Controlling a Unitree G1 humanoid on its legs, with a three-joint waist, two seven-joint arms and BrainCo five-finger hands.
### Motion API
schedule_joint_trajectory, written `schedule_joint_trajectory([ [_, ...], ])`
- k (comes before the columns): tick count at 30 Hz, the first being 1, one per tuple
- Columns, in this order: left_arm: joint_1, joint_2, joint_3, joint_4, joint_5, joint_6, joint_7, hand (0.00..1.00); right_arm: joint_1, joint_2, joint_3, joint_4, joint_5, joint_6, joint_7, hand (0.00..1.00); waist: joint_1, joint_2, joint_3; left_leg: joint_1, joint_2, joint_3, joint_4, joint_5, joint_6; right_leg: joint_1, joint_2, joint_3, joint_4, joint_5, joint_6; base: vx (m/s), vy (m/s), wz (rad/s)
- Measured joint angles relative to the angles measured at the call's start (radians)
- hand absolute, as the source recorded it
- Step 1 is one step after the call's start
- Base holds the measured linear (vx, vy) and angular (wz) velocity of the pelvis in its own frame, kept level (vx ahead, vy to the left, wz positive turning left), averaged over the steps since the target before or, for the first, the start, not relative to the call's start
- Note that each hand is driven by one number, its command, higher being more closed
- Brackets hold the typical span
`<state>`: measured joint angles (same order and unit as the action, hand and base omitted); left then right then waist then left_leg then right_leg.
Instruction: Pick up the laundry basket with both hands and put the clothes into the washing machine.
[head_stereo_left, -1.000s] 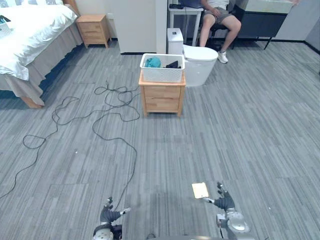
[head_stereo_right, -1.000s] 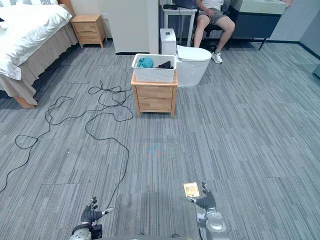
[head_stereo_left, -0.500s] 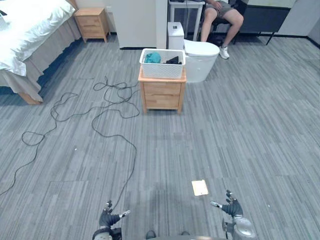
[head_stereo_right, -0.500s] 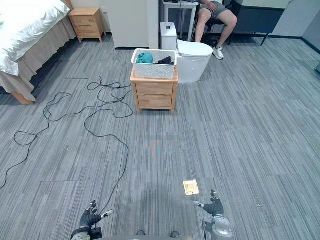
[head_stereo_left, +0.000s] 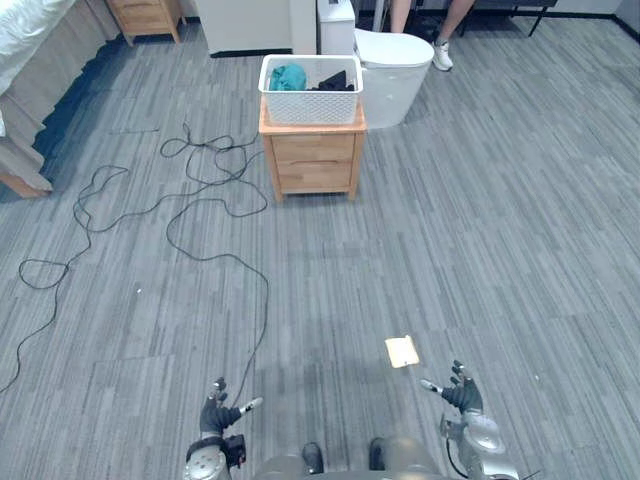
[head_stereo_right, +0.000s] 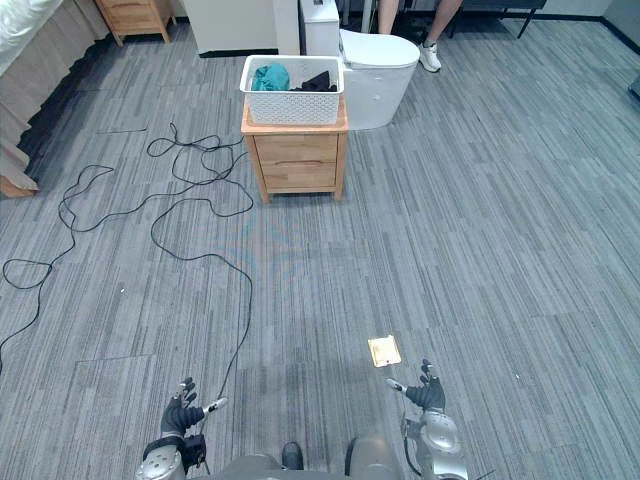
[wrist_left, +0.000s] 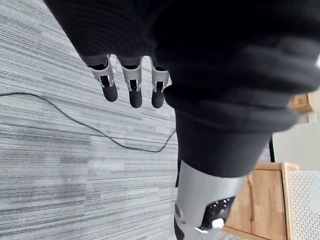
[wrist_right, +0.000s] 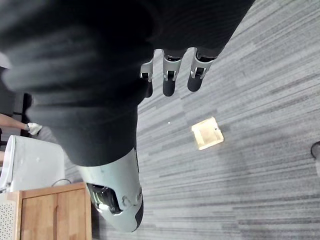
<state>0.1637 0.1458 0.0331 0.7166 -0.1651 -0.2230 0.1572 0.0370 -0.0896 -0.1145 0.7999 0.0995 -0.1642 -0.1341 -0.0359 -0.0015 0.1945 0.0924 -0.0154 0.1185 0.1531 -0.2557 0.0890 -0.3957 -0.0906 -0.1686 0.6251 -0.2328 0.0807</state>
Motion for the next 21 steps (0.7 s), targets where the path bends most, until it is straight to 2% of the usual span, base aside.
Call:
schedule_joint_trajectory([
  [1, -0.009, 0.002, -0.001, 0.000, 0.000, 0.000, 0.000, 0.00, -0.003, -0.001, 0.001, -0.002, 0.000, 0.000, 0.000, 0.00, -0.007, 0.003, 0.009, 0.015, 0.008, -0.013, -0.008, -0.004, -0.003, -0.013, 0.011, -0.013, -0.044, 0.007, -0.005, 0.56, -0.019, 0.66],
  [2, -0.035, 0.002, -0.004, 0.000, 0.001, -0.001, 0.000, 0.00, -0.002, -0.012, 0.011, -0.002, 0.000, -0.001, -0.001, 0.00, -0.018, 0.010, 0.026, 0.062, 0.031, -0.053, -0.046, -0.013, -0.021, -0.045, 0.045, -0.027, -0.236, 0.079, -0.009, 0.38, -0.024, 0.64],
  [3, -0.040, 0.001, -0.005, 0.000, 0.001, -0.001, 0.000, 0.00, -0.001, -0.015, 0.013, -0.002, 0.000, -0.001, -0.001, 0.00, -0.021, 0.007, 0.027, 0.071, 0.034, -0.059, -0.051, -0.017, -0.027, -0.047, 0.050, -0.028, -0.270, 0.099, -0.010, 0.61, -0.055, 0.80],
  [4, -0.047, 0.002, -0.016, 0.001, 0.001, -0.001, 0.000, 0.00, 0.003, -0.015, 0.016, -0.002, -0.001, -0.001, 0.000, 0.00, -0.028, 0.001, 0.032, 0.102, 0.032, -0.075, -0.053, -0.036, -0.061, -0.053, 0.057, -0.024, -0.365, 0.168, -0.028, 0.35, -0.057, 0.49],
  [5, -0.045, 0.003, -0.023, 0.002, 0.002, -0.001, 0.000, 0.00, 0.008, -0.015, 0.017, -0.004, -0.002, -0.001, 0.000, 0.00, -0.031, -0.009, 0.031, 0.125, 0.030, -0.082, -0.051, -0.049, -0.083, -0.057, 0.055, -0.018, -0.379, 0.194, -0.041, 0.75, -0.156, 0.80],
  [6, -0.030, -0.001, -0.026, 0.004, 0.009, -0.001, -0.002, 0.00, 0.034, -0.017, 0.016, -0.020, -0.003, 0.000, 0.001, 0.00, -0.040, -0.026, 0.019, 0.167, 0.036, -0.101, -0.023, -0.076, -0.129, -0.061, 0.044, -0.014, -0.323, 0.307, -0.118, 0.63, -0.165, 0.54],
  [7, -0.027, -0.014, -0.024, 0.010, 0.009, -0.001, -0.002, 0.00, 0.038, -0.021, 0.015, -0.027, -0.003, 0.000, 0.002, 0.00, -0.037, -0.004, 0.017, 0.150, 0.063, -0.102, 0.050, -0.083, -0.143, -0.072, 0.055, -0.028, -0.255, 0.273, -0.146, 0.64, -0.186, 0.47],
  [8, -0.026, -0.018, -0.024, 0.013, 0.009, 0.000, -0.003, 0.00, 0.037, -0.020, 0.015, -0.040, -0.003, 0.000, 0.002, 0.00, -0.038, 0.004, 0.018, 0.117, 0.076, -0.095, 0.132, -0.072, -0.166, -0.066, 0.059, -0.036, -0.234, 0.235, -0.153, 0.64, -0.229, 0.11],
  [9, -0.026, -0.035, -0.018, 0.018, 0.009, 0.001, -0.002, 0.00, 0.032, -0.019, 0.016, -0.054, -0.003, 0.000, 0.003, 0.00, -0.037, 0.025, 0.029, 0.033, 0.105, -0.064, 0.356, -0.017, -0.228, -0.025, 0.082, -0.046, -0.229, 0.190, -0.167, 0.67, -0.239, 0.00],
  [10, -0.018, -0.062, 0.005, 0.018, 0.009, 0.001, -0.003, 0.00, 0.033, -0.020, 0.025, -0.074, -0.003, 0.001, 0.003, 0.00, -0.030, 0.055, 0.041, -0.071, 0.158, -0.042, 0.627, 0.147, -0.236, 0.054, 0.121, -0.048, -0.261, 0.160, -0.186, 0.82, -0.257, -0.18],
  [11, -0.011, -0.074, 0.016, 0.016, 0.009, 0.001, -0.003, 0.00, 0.030, -0.021, 0.039, -0.078, -0.001, 0.001, 0.002, 0.00, -0.021, 0.063, 0.043, -0.120, 0.194, -0.035, 0.754, 0.179, -0.241, 0.100, 0.142, -0.041, -0.284, 0.149, -0.198, 0.69, -0.171, -0.42],
  [12, -0.008, -0.077, 0.020, 0.010, 0.009, 0.001, -0.003, 0.00, 0.029, -0.006, 0.052, -0.090, 0.000, 0.001, 0.002, 0.00, -0.002, 0.062, 0.049, -0.202, 0.251, 0.002, 0.960, 0.143, -0.192, 0.193, 0.173, -0.022, -0.322, 0.127, -0.211, 0.79, -0.177, -0.48],
  [13, -0.010, -0.081, 0.017, -0.007, 0.010, 0.001, -0.004, 0.00, 0.032, 0.014, 0.055, -0.110, 0.003, 0.000, 0.002, 0.00, 0.015, 0.044, 0.059, -0.272, 0.279, 0.031, 1.054, 0.114, -0.156, 0.289, 0.178, -0.005, -0.364, 0.116, -0.226, 0.61, -0.135, -0.39],
  [15, -0.009, -0.095, 0.015, -0.033, 0.010, 0.000, -0.005, 0.00, 0.039, 0.031, 0.054, -0.147, 0.009, -0.003, 0.000, 0.00, 0.028, 0.016, 0.053, -0.377, 0.279, 0.086, 1.004, 0.091, -0.119, 0.402, 0.162, 0.012, -0.449, 0.110, -0.228, 0.55, -0.085, -0.17],
  [16, -0.009, -0.098, 0.011, -0.043, 0.010, -0.001, -0.006, 0.00, 0.039, 0.033, 0.054, -0.161, 0.011, -0.007, 0.000, 0.00, 0.029, 0.008, 0.049, -0.432, 0.274, 0.105, 0.930, 0.084, -0.114, 0.448, 0.153, 0.014, -0.492, 0.099, -0.210, 0.65, -0.030, -0.15],
  [17, -0.012, -0.101, 0.007, -0.046, 0.013, 0.000, -0.006, 0.00, 0.033, 0.027, 0.054, -0.165, 0.011, -0.007, -0.002, 0.00, 0.039, 0.010, 0.049, -0.488, 0.260, 0.126, 0.745, 0.068, -0.120, 0.506, 0.146, 0.024, -0.536, 0.079, -0.191, 0.54, 0.019, -0.13],
  [18, -0.012, -0.102, 0.003, -0.045, 0.015, 0.001, -0.007, 0.00, 0.027, 0.027, 0.052, -0.163, 0.012, -0.006, -0.003, 0.00, 0.048, 0.009, 0.050, -0.507, 0.244, 0.120, 0.643, 0.069, -0.121, 0.527, 0.140, 0.032, -0.547, 0.069, -0.182, 0.54, 0.090, -0.19],
  [19, -0.017, -0.105, 0.001, -0.043, 0.020, 0.001, -0.006, 0.00, 0.028, 0.027, 0.043, -0.155, 0.012, -0.005, -0.004, 0.00, 0.054, 0.004, 0.053, -0.509, 0.205, 0.090, 0.472, 0.080, -0.136, 0.558, 0.127, 0.038, -0.562, 0.058, -0.173, 0.64, 0.184, -0.24],
  [20, -0.006, -0.111, -0.005, -0.041, 0.020, 0.001, -0.005, 0.00, 0.032, 0.021, 0.028, -0.148, 0.011, -0.006, -0.017, 0.00, 0.063, 0.010, 0.049, -0.484, 0.146, 0.026, 0.165, 0.136, -0.195, 0.609, 0.119, 0.051, -0.591, 0.034, -0.148, 0.53, 0.161, -0.24],
  [21, -0.002, -0.111, -0.006, -0.040, 0.020, 0.001, -0.004, 0.00, 0.032, 0.019, 0.028, -0.144, 0.011, -0.006, -0.019, 0.00, 0.065, 0.015, 0.046, -0.482, 0.142, 0.016, 0.119, 0.148, -0.201, 0.615, 0.120, 0.059, -0.595, 0.028, -0.144, 0.50, 0.211, -0.50],
])
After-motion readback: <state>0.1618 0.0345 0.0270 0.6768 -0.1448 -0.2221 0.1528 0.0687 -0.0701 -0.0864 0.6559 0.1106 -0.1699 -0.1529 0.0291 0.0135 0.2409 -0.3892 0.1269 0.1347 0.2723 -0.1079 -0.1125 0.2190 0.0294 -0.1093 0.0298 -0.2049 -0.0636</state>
